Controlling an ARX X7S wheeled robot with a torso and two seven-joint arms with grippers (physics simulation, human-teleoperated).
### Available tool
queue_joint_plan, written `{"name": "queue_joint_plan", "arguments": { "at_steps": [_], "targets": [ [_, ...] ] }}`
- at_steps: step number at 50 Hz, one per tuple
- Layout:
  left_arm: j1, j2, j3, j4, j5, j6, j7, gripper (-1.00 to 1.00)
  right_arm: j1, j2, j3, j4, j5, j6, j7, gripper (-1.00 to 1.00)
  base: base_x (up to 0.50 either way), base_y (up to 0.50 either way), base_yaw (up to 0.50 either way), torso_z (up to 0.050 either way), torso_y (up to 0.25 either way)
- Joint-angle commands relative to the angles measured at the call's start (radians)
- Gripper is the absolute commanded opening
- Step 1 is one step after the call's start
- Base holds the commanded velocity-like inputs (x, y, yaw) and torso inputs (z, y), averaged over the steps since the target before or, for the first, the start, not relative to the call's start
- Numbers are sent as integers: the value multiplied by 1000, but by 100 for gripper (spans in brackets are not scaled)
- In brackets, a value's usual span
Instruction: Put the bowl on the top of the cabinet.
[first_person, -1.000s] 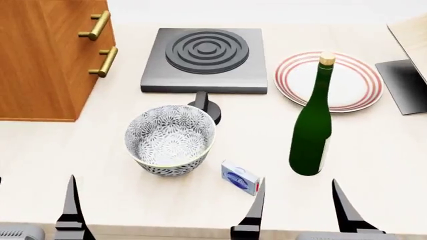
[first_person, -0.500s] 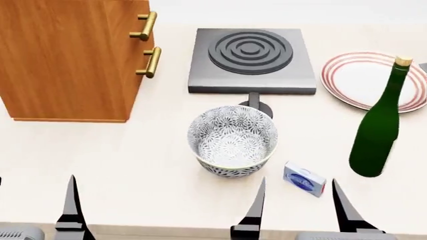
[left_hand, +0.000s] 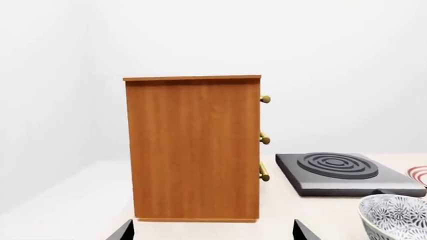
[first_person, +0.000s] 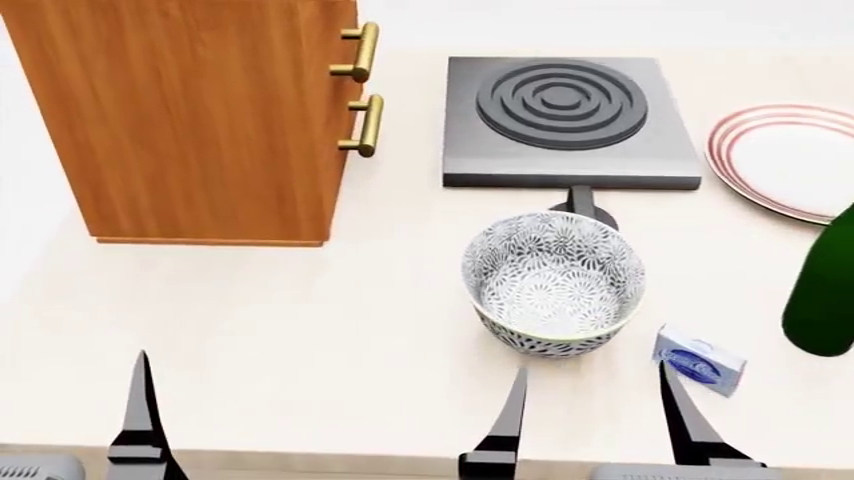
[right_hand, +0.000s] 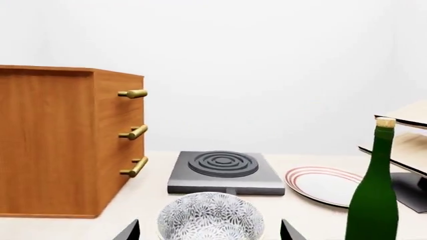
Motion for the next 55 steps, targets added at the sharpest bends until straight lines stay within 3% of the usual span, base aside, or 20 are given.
{"name": "queue_joint_plan", "arguments": {
  "at_steps": [1,18,34,46,55],
  "targets": [
    [10,-6,2,3,-8,11,-8,100,-2,9,-9,7,15,-7,11,100,0,500,0,0,0],
    [8,-19,11,-10,-21,25,-22,100,-1,27,-27,13,28,-16,24,100,0,500,0,0,0],
    [4,-35,22,-14,-35,29,-40,100,2,37,-34,18,39,-25,40,100,0,38,0,0,0],
    [5,-46,29,1,-44,23,-55,100,-1,47,-44,11,41,-25,44,100,0,479,0,0,0],
    [6,-53,32,-5,-50,29,-62,100,-4,51,-47,13,48,-38,47,100,0,15,0,0,0]
  ]
}}
